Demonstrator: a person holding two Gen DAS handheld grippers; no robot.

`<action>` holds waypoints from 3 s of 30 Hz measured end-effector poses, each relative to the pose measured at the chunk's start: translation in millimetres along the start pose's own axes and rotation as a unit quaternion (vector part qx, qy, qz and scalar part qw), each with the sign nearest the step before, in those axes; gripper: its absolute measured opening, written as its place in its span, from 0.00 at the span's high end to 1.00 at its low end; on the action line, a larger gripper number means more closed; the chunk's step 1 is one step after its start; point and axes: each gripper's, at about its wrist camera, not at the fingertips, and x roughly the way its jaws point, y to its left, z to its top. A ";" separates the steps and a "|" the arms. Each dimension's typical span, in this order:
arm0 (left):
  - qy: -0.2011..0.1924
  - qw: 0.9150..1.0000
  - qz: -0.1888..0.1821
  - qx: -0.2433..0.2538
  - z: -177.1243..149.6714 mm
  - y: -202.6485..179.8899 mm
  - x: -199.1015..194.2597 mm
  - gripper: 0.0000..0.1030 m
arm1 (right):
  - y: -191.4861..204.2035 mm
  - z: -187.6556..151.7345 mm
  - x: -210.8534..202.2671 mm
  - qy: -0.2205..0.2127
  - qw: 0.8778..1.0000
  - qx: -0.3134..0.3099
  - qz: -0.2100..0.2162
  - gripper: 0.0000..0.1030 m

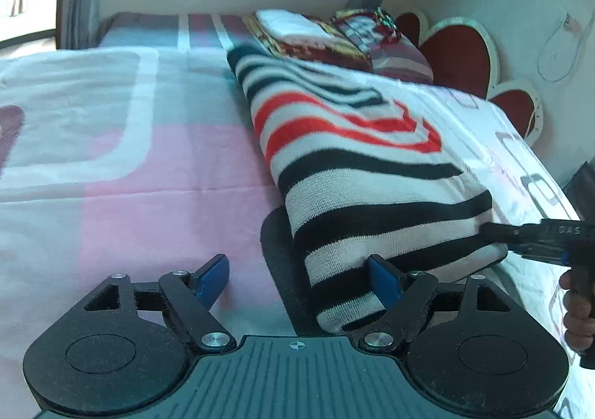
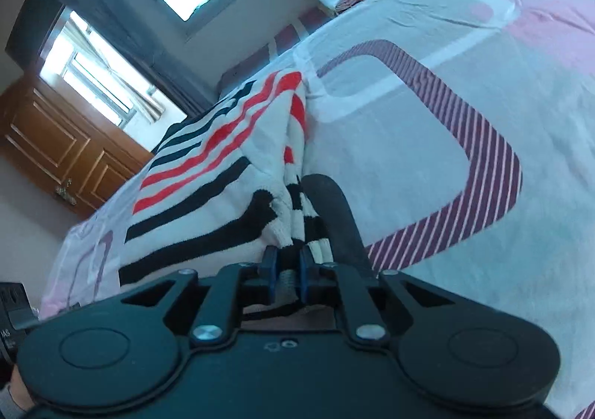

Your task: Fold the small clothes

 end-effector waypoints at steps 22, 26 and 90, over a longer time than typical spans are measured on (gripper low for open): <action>0.004 0.997 0.073 0.030 2.0 -33.7 6.3 0.22 | 79.5 -3.3 2.1 -0.062 0.961 -0.243 -0.119 0.82; 0.005 0.997 0.072 0.028 0.5 -34.1 7.4 0.22 | 71.6 -6.4 20.6 -0.034 0.957 -0.252 -0.139 0.78; 0.019 0.998 -0.067 0.002 93.9 -36.7 16.9 0.55 | 61.6 84.1 28.3 0.056 0.992 -0.080 0.080 0.67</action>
